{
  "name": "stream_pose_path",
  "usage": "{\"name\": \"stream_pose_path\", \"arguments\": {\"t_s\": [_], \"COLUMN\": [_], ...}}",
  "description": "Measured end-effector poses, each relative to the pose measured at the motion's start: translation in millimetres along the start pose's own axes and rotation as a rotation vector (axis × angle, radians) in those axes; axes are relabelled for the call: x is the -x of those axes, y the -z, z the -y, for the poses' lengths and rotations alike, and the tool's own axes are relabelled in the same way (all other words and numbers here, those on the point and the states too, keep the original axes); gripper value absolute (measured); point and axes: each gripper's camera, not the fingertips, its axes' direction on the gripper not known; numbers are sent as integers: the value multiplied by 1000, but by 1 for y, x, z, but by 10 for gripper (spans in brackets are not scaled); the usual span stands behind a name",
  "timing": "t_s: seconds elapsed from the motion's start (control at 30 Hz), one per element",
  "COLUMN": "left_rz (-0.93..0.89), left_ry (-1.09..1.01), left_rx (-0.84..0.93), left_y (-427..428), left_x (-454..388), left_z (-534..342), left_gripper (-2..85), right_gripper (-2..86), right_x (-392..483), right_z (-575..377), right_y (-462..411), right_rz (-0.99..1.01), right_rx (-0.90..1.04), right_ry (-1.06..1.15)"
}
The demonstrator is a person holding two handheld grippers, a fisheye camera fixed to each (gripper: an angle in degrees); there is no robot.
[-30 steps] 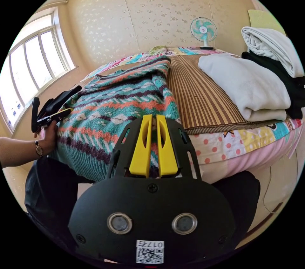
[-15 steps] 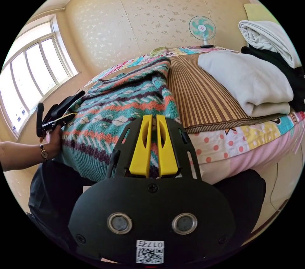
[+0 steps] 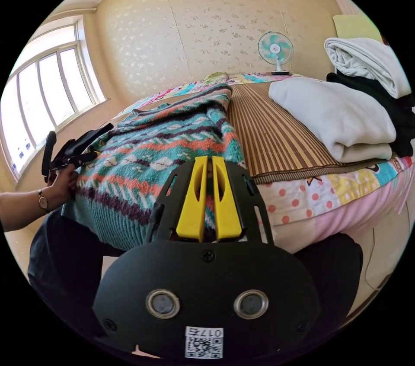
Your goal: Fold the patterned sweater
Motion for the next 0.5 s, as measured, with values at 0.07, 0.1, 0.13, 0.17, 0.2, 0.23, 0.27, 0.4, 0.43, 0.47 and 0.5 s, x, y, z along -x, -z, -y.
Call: {"name": "stream_pose_path", "arguments": {"t_s": [0.07,0.1,0.13,0.17,0.2,0.23,0.27,0.4,0.43,0.47,0.5], "left_rz": [-83,-170,-225,-329,-418,-448,-477,-593,-615,-656,-690], "left_ry": [58,89,98,107,114,118,132,168,181,205,235], "left_rx": [68,103,115,123,116,109,102,113,112,116,121], "left_y": [10,15,18,26,37,42,53,82,85,89,92], "left_x": [15,24,27,32,34,35,35,36,38,42,48], "left_z": [13,20,23,28,30,31,32,36,35,34,32], "left_gripper": [-10,-10,-10,-10,-10,-10,-10,-10,-10,-10,-10], "right_gripper": [28,27,27,27,26,26,26,25,25,25,25], "right_x": [2,2,1,0,-1,-2,-2,-1,0,0,0], "right_z": [1,1,1,1,2,2,2,3,3,3,4], "right_y": [-1,-2,-2,-3,-3,-4,-4,-5,-6,-6,-6], "right_rz": [-8,-6,0,4,13,19,21,24,26,27,30], "right_rx": [-1,-2,-2,-3,-3,-3,-3,-5,-5,-5,-6], "right_ry": [6,5,1,-2,-7,-12,-13,-17,-18,-19,-22]}}
